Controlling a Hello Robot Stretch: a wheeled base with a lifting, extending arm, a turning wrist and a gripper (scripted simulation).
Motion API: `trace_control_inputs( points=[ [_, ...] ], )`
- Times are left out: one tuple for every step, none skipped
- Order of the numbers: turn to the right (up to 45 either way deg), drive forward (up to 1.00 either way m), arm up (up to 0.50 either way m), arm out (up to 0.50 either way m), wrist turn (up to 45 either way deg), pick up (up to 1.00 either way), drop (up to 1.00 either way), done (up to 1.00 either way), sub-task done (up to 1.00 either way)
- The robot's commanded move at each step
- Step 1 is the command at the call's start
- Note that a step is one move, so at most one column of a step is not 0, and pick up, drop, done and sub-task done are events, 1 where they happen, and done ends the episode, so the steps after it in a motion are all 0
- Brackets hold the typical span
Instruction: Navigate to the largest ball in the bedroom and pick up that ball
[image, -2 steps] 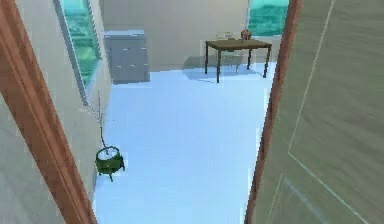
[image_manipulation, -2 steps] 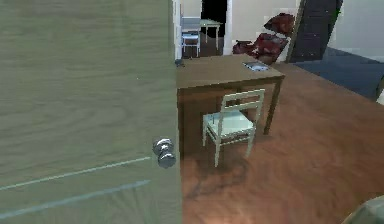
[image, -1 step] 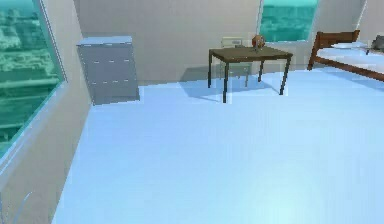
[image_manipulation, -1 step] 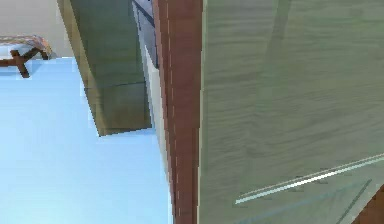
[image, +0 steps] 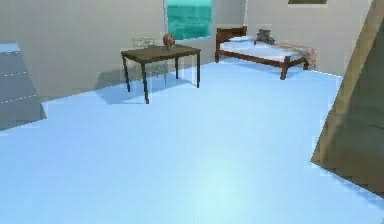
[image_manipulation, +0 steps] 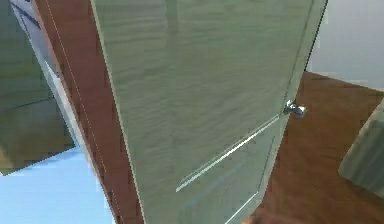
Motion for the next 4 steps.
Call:
trace_control_inputs(
  points=[
    [0.0,0.3,0.0,0.0,0.0,0.0,0.0,0.0,0.0],
    [15.0,0.0,0.0,0.0,0.0,0.0,0.0,0.0,0.0],
    [0.0,1.0,0.0,0.0,0.0,0.0,0.0,0.0,0.0],
    [0.0,1.0,0.0,0.0,0.0,0.0,0.0,0.0,0.0]
  ],
)
